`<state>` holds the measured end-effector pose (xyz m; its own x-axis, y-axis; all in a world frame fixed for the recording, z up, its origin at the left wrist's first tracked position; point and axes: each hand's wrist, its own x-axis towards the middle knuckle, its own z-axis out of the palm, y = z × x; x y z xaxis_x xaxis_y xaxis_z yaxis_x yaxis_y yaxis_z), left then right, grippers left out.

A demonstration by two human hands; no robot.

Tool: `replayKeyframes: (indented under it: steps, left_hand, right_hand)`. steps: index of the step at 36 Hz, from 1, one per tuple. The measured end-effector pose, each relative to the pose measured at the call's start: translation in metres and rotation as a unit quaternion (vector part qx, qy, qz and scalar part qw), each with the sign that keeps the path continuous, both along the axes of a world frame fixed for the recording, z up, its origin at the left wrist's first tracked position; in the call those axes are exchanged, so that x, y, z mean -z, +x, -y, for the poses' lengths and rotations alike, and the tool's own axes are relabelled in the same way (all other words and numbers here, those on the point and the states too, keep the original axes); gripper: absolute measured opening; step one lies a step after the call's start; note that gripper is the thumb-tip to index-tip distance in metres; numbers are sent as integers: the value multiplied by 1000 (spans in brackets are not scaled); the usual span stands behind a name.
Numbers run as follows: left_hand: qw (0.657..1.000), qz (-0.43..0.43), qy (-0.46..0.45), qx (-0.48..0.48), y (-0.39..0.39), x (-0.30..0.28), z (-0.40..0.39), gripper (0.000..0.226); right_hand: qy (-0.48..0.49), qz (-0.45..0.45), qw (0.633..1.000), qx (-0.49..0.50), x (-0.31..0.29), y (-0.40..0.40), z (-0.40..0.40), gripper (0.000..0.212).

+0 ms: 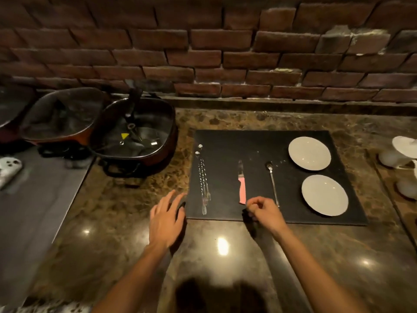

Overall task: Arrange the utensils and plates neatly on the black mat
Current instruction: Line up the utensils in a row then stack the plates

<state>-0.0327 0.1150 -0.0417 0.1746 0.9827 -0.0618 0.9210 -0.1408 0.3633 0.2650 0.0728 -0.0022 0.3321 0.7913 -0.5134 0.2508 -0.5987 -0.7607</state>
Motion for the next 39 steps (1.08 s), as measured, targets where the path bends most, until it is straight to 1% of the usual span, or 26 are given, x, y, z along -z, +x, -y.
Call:
replayKeyframes:
  steps: [4, 8, 10, 13, 15, 18, 22, 25, 27, 31, 35, 39]
  left_hand:
    - [1000, -8, 2, 23, -19, 9, -36, 57]
    - [999, -14, -7, 32, -18, 19, -73, 56]
    - [999, -13, -2, 33, -16, 29, -90, 57]
    - [999, -14, -6, 31, -13, 51, -104, 64]
    - [998, -37, -6, 45, -10, 67, -110, 64]
    - [995, -77, 21, 54, -9, 84, -120, 56]
    - [993, -74, 81, 48, -10, 104, -126, 50]
    - [991, -87, 93, 47, -9, 111, -127, 51]
    - [990, -97, 85, 54, -9, 111, -128, 52]
    - [994, -88, 60, 38, -9, 110, -128, 54]
    - [994, -82, 58, 42, -9, 109, -129, 55]
    - [994, -84, 56, 46, -11, 113, -129, 55]
  right_hand:
    - [7, 3, 1000, 23, 4, -36, -19, 28]
    - [11, 17, 999, 31, 12, -60, -40, 31]
    - [14, 29, 999, 30, 20, -68, -54, 27]
    - [14, 50, 999, 5, 32, -76, -79, 22]
    - [20, 72, 997, -7, 40, -81, -95, 22]
    - [35, 103, 994, -8, 48, -86, -118, 20]
    - [47, 137, 989, -23, 61, -95, -147, 8]
    - [46, 163, 985, -39, 68, -102, -166, 16]
    - [51, 183, 981, -47, 70, -107, -174, 19]
    - [36, 205, 976, -62, 72, -116, -178, 19]
    - [15, 211, 976, -52, 71, -121, -176, 20]
    - [11, 246, 967, -71, 68, -124, -175, 18]
